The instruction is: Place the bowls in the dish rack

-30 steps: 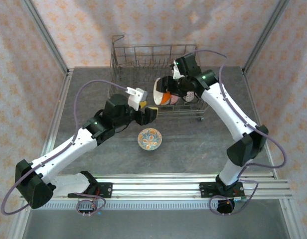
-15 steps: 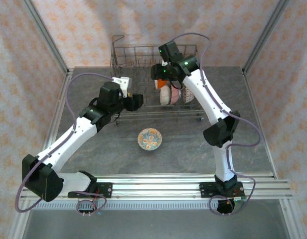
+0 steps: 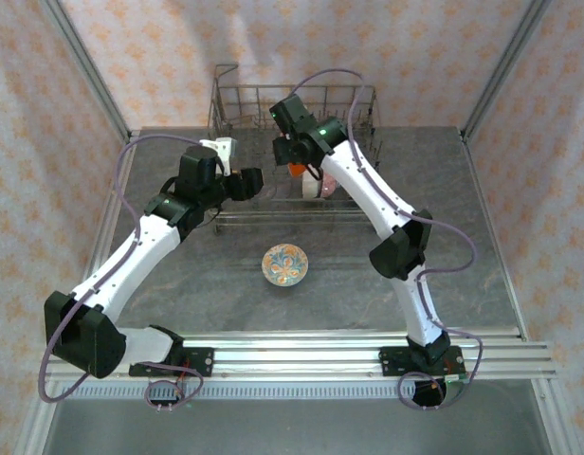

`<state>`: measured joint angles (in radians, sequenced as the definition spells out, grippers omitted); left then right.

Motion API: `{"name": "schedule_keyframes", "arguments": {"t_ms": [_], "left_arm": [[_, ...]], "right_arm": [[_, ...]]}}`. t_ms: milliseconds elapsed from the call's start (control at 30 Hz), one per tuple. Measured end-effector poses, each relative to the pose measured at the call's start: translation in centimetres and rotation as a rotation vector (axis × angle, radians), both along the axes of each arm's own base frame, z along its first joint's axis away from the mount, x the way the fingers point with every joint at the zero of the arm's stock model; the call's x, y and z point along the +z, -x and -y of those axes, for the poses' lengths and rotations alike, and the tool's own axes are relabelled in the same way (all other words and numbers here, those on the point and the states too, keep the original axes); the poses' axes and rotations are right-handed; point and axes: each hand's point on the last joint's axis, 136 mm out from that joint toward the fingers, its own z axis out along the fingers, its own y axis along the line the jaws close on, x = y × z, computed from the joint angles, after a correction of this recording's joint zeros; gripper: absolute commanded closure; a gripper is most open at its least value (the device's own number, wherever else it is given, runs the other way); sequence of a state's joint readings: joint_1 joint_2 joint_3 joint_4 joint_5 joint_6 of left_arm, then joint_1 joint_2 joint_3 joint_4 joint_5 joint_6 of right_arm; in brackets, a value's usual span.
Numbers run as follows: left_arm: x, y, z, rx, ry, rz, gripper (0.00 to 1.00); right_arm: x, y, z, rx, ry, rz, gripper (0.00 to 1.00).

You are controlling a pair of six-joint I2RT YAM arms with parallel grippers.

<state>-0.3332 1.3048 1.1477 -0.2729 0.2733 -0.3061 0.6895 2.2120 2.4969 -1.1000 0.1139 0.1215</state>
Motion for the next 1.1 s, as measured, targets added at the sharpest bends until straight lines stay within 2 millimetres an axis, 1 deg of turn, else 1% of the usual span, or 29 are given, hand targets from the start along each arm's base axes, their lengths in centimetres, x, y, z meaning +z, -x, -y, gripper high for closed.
{"name": "schedule_keyframes", "arguments": {"t_ms": [167,233,267,400,433,500,567,667,733,800,833,933,1000,1100], "left_arm": [[0.1,-0.1,-0.3,0.002,-0.006,-0.002,0.29],[0.4,-0.4,-1.1,0.019,-0.009,-0.005,0.29],[0.7,-0.6,-1.9,0.039,-0.014,-0.001,0.29],[2.1,-2.0,-6.2,0.151,-0.010,0.019,0.29],[2.5,-2.2,-6.9,0.166,-0.005,0.026,0.29],[3.3,-2.4,-7.4,0.173,0.003,0.040,0.29],[3.9,-2.4,-7.2,0.162,0.011,0.053,0.30],[4.4,-2.4,-7.3,0.163,0.009,0.059,0.34],[4.1,-2.5,-8.3,0.185,0.007,0.047,0.38],[3.6,-2.6,-9.9,0.224,0.012,0.035,0.43],[3.1,-2.7,-11.0,0.252,0.016,0.025,0.45],[1.5,-2.7,-13.3,0.303,0.029,-0.017,0.52],[0.6,-2.9,-13.7,0.308,0.040,-0.039,0.56],[-0.6,-3.3,-12.9,0.266,0.067,-0.055,0.57]], "right_arm": [[0.2,-0.1,0.2,-0.013,0.033,0.029,0.45],[0.4,-0.4,0.3,-0.022,0.036,0.042,0.44],[0.5,-0.5,0.4,-0.025,0.034,0.048,0.44],[0.9,-0.9,0.2,-0.030,0.022,0.068,0.44],[1.0,-0.9,0.2,-0.031,0.019,0.070,0.44],[1.0,-1.0,0.1,-0.033,0.014,0.073,0.44],[1.1,-1.0,0.1,-0.038,0.007,0.074,0.44],[1.2,-1.1,0.0,-0.044,-0.001,0.077,0.44],[1.3,-1.2,-0.1,-0.050,-0.013,0.083,0.44],[1.5,-1.4,-0.3,-0.057,-0.028,0.091,0.44],[1.6,-1.5,-0.3,-0.061,-0.037,0.095,0.44],[1.9,-1.6,-0.6,-0.065,-0.053,0.109,0.44],[2.1,-1.6,-1.0,-0.064,-0.061,0.118,0.44],[2.1,-1.6,-1.8,-0.062,-0.074,0.129,0.44]]}}
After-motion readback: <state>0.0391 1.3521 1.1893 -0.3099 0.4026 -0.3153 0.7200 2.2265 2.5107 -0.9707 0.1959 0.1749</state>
